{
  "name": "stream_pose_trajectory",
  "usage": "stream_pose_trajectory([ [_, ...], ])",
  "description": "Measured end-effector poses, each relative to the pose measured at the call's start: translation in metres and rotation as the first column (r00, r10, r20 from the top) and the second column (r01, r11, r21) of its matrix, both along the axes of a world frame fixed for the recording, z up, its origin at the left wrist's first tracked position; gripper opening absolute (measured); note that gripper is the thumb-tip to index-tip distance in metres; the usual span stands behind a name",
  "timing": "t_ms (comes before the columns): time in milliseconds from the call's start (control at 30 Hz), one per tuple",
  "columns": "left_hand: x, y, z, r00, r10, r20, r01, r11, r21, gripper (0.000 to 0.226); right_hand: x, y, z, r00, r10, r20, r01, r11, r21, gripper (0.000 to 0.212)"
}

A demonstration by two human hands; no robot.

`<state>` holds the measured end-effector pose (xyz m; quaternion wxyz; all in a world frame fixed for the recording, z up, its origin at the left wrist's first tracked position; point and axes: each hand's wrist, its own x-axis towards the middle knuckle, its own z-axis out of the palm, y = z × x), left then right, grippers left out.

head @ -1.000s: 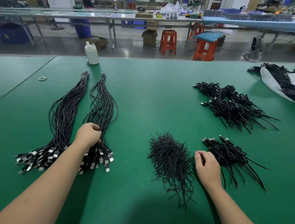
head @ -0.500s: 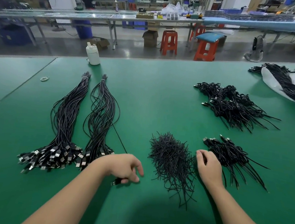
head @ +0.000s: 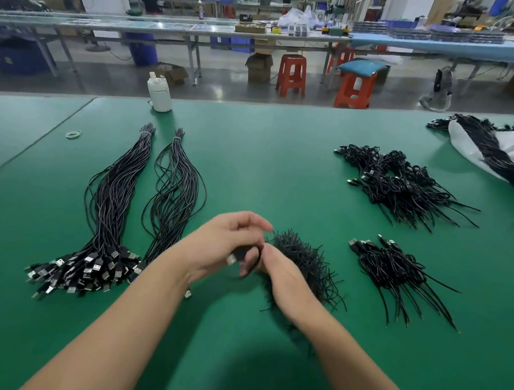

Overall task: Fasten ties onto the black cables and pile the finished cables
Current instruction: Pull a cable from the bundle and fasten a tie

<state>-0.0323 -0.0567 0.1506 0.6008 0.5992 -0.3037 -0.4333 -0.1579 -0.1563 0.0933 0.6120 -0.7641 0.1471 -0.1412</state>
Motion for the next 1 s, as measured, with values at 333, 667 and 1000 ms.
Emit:
stream_pose_trajectory([
  [333, -0.009, 0.001, -0.021, 0.969, 0.15, -0.195, -0.182, 0.971, -0.156, 0.036, 0.0, 0.008, 0.01, 0.986, -0.166, 0.034, 0.168, 0.981, -0.094, 0.039],
  [667, -0.004, 0.012, -0.013, 0.987, -0.022, -0.158, -0.012, 0.977, -0.212, 0.042, -0.007, 0.016, 0.016, 0.997, -0.052, 0.049, 0.053, 0.999, -0.012, 0.042],
  [1000, -0.011, 0.014, -0.016, 0.99, -0.01, -0.138, -0.013, 0.986, -0.164, 0.048, -0.002, 0.025, 0.017, 0.988, -0.03, 0.15, -0.017, 0.953, 0.303, 0.045],
])
